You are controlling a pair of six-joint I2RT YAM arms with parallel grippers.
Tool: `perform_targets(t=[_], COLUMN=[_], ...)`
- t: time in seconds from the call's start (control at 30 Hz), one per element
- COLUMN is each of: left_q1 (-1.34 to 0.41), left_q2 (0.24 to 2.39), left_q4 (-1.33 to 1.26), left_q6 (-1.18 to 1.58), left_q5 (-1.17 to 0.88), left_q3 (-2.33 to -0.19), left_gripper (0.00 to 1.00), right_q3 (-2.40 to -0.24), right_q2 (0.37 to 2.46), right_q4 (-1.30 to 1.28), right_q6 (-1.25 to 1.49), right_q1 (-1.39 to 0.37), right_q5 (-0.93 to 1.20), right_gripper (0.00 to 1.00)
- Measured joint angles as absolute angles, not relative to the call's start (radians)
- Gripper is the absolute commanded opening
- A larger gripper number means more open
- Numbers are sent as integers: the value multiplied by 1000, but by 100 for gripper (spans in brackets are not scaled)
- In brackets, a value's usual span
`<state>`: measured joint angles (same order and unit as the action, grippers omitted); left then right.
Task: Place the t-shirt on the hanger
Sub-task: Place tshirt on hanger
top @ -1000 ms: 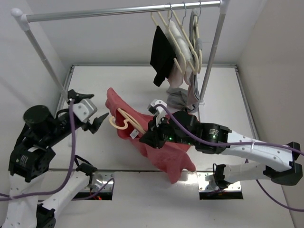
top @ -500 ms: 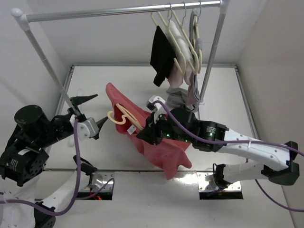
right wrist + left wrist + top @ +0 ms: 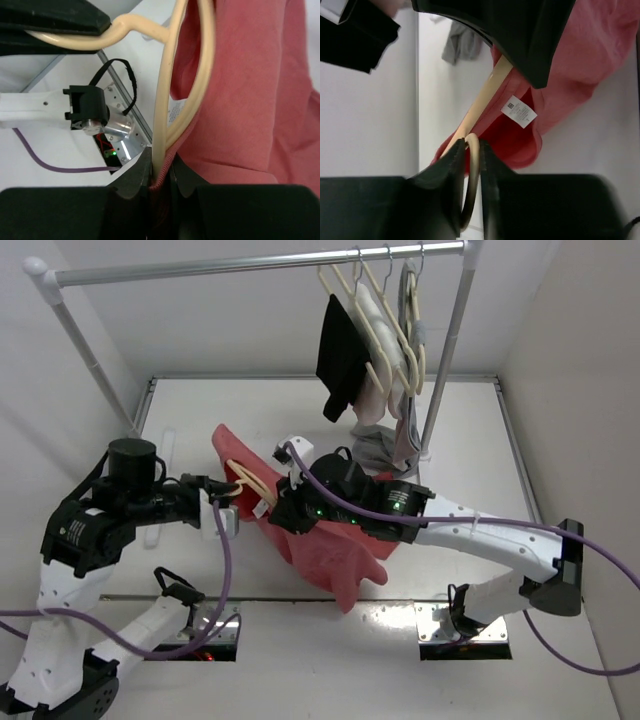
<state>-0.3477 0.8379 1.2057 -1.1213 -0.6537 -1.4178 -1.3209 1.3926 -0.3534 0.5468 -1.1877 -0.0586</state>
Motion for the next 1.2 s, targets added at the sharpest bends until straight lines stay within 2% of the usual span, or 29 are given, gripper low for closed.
perform_targets(t=[0.03, 0.43, 0.47, 0.5, 0.53, 0.6, 0.7, 0.9, 1.2], left_q1=[-348, -350, -353, -355, -355, -356, -356, -359, -381], left_q2=[842, 868, 880, 891, 898, 911, 936, 947, 987], left_q4=[1203, 1116, 1116, 1116, 1116, 1121, 1118, 1096, 1088], left_q6=[-1141, -1075, -1073, -1072, -1072, -1063, -1061, -1111, -1214], left_q5=[-648, -612, -609, -606, -606, -592, -586, -588, -571], left_q3=[-1407, -1340, -1340, -1340, -1340, -1340, -1340, -1340, -1325], left_gripper=[0, 0, 0, 0, 0, 0, 0, 0, 0], right_q3=[-1325, -1295, -1284, -1275, -1267, -1256, -1242, -1172, -1169], right_q2=[1402, 1420, 1417, 1415, 1413, 1407, 1375, 1245, 1132], right_q4=[-363, -351, -345, -340, -337, -325, -312, -352, -617], right_q6=[543, 523, 523, 523, 522, 519, 515, 541, 607], right_q1=[-1178, -1133, -1129, -1125, -1121, -1120, -1122, -1123, -1128], right_q5=[-50, -8, -8, -9, -13, -23, -42, -151, -367], right_gripper=[0, 0, 3, 16, 53, 77, 99, 99, 99])
